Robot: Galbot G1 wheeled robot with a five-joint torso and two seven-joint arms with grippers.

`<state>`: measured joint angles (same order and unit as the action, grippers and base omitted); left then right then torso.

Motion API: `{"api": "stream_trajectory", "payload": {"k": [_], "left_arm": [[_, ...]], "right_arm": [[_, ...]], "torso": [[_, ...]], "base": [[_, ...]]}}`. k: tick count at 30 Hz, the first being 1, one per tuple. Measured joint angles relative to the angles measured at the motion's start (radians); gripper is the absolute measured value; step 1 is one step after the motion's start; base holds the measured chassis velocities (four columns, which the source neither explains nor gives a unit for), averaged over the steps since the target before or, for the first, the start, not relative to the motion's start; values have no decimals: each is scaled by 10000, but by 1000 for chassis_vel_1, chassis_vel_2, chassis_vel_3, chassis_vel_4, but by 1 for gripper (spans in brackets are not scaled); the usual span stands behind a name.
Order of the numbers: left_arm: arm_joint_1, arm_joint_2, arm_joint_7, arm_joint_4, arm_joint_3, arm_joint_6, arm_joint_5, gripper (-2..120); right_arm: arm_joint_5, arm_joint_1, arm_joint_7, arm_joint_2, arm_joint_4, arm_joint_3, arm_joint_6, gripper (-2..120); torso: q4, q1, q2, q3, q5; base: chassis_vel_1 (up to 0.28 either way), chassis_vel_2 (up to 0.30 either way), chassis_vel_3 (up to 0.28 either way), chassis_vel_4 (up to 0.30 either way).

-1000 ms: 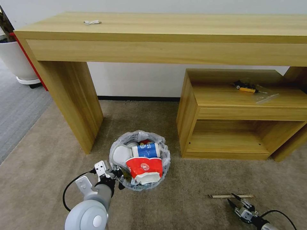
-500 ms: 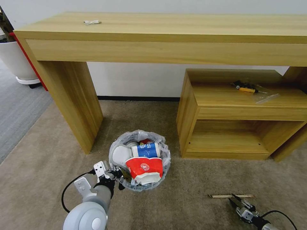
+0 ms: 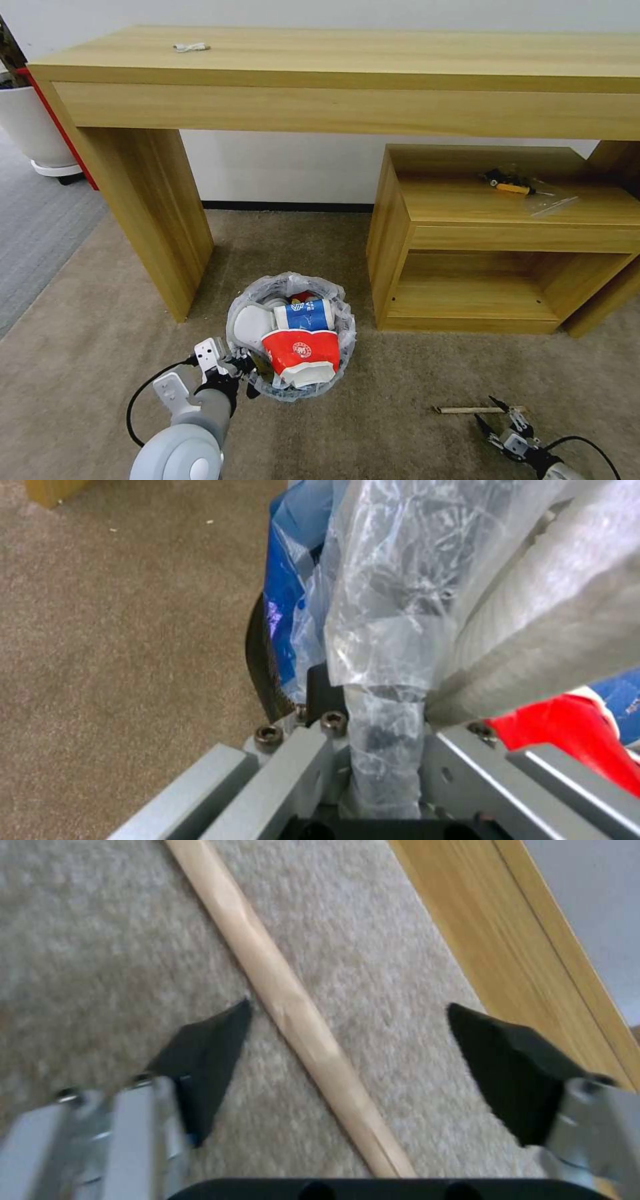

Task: Pick up the trash bin and place the garbage on the floor into it.

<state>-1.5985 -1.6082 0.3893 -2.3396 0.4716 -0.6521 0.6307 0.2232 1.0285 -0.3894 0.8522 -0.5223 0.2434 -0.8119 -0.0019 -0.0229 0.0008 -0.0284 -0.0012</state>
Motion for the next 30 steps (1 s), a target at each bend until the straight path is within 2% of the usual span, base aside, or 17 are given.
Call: {"api": "stream_trajectory", "payload": {"k": [5,13,16,19,20,24,25,28,30], "left_arm": [[-76,2,-4,-76,3,0,-34,0],[-104,2,-20,-77,14,10,-65,0],[-94,2,-22,-77,21,14,-65,0],[-90,1,-28,-54,27,18,-64,0],[-90,1,-28,-54,27,18,-64,0],[-24,0,-35,22,27,29,-35,0],[-24,0,-35,22,27,29,-35,0],[-14,0,-39,61,36,46,-27,0],[-12,-1,-39,78,40,49,-26,0]], "right_arm": [[-4,-125,-7,83,76,118,0,98],[-7,-130,-11,148,73,152,0,99],[-8,-130,-11,190,134,153,0,93],[-71,-178,-8,280,295,156,-3,80],[-71,-178,-8,280,295,156,-3,80],[-116,-233,-8,363,460,409,-6,59],[-116,-233,-8,363,460,409,-6,59],[-119,-261,-7,421,560,493,-7,45],[-119,-262,-6,438,575,500,-6,43]], "torso": [[-2,0,2,1,-7],[-3,1,3,-1,-6],[-4,1,1,-2,-1],[-9,1,-1,-5,16],[-9,1,-1,-5,16],[-4,1,-2,-5,18],[-4,1,-2,-5,18],[-2,0,-3,-6,20],[-2,1,-3,-6,21]], "base": [[0,0,0,0],[0,0,0,0],[0,0,0,0],[0,0,0,0],[0,0,0,0],[0,0,0,0],[0,0,0,0],[0,0,0,0],[0,0,0,0]]}}
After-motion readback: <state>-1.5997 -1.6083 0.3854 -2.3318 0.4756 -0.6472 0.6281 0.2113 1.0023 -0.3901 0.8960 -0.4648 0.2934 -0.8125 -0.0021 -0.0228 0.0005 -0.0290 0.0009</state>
